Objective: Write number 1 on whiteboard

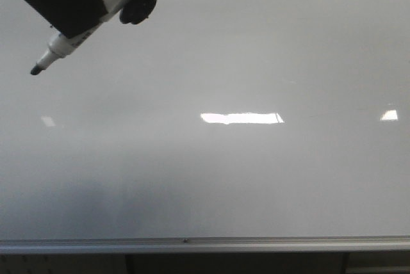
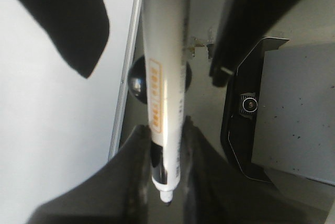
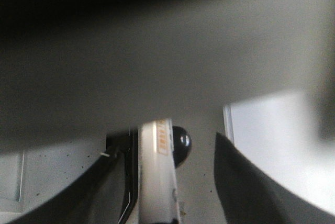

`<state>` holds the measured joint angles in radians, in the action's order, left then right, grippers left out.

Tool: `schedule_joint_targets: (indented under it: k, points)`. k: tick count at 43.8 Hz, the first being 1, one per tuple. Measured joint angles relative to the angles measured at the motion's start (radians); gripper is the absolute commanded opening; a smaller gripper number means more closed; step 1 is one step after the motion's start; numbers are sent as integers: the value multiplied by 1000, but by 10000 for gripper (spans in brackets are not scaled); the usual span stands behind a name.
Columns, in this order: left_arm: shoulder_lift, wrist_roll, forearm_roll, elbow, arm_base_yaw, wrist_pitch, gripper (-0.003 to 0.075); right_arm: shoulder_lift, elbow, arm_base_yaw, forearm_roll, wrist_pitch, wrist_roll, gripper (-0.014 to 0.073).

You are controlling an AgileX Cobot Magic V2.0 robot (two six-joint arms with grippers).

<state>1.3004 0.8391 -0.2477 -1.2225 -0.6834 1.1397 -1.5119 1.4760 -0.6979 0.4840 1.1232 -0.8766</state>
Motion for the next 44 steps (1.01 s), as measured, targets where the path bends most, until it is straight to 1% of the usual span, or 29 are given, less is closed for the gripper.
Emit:
schedule_joint_targets:
  k: [7,16,23,27,29,32,39,42,44]
  points:
    - [0,0,6,0,0,-2,18,0,0,0,0,7,-2,225]
    - [0,0,10,0,0,-3,18,0,1,0,0,15,-2,116]
    - [0,2,12,0,0,-3,20,0,2,-3,0,15,-2,13]
    - [0,2,12,0,0,-3,46,0,2,-3,0,17,-2,-20]
    - [0,2,12,0,0,-3,76,0,2,-3,0,19,-2,-23]
    - [0,2,12,0,0,-3,141,0,2,-3,0,25,-2,-29]
    - [0,2,12,0,0,-8,380,0,2,-3,0,40,8,-29]
    - [-4,-7,13,0,0,-13,450,6,2,-3,-28,40,37,-29]
    - [-10,-18,16,0,2,-14,477,11,3,-3,-49,40,67,-29]
